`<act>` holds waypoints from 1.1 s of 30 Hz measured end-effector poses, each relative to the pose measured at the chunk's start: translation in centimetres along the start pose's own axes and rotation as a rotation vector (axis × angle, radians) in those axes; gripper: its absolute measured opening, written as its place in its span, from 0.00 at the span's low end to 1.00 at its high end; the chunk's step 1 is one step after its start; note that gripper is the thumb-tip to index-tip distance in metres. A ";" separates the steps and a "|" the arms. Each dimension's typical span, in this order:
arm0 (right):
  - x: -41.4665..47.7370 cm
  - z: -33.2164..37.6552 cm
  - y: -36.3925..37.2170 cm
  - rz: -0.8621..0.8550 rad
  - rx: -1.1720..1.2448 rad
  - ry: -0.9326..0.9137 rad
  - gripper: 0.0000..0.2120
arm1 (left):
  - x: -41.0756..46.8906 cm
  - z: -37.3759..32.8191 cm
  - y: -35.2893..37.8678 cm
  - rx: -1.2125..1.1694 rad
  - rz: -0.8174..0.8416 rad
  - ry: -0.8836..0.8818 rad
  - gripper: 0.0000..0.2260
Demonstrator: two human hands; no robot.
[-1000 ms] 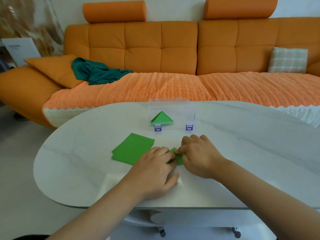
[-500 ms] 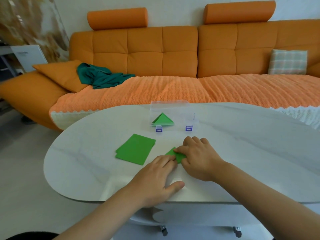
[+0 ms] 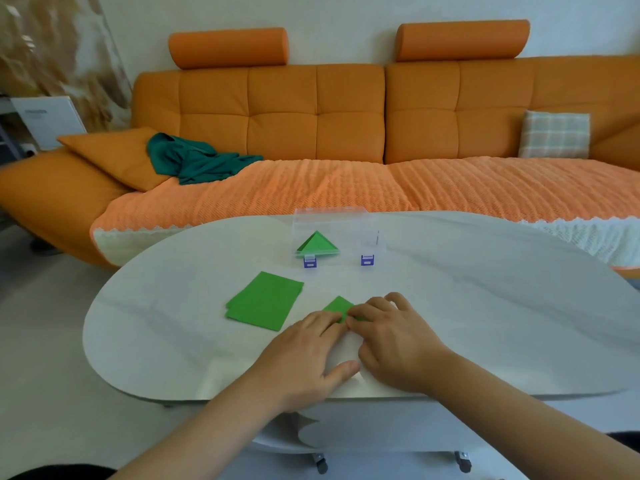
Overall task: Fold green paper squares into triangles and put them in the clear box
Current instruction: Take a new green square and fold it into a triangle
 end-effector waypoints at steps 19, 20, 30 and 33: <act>0.2 0.9 -0.4 0.001 -0.070 0.086 0.29 | -1.7 0.5 -1.4 -0.010 0.001 -0.279 0.23; 0.2 0.9 -0.4 -0.002 -0.069 0.093 0.29 | -1.7 0.6 -1.5 -0.038 -0.010 -0.292 0.21; 0.3 0.5 0.2 -0.003 -0.054 0.134 0.28 | -1.4 1.6 -1.5 -0.137 -0.032 -0.423 0.18; 0.2 0.1 0.1 -0.009 -0.008 0.138 0.29 | -1.5 1.9 -1.3 -0.114 -0.060 -0.395 0.19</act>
Point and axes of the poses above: each hand's wrist, its own x-axis towards the middle knuckle, its own y-axis out of the palm, z = x × y, the point moved 1 cm from there along x, towards the middle knuckle, and after that the axes turned 1 degree about -z, right-handed, at the moved point
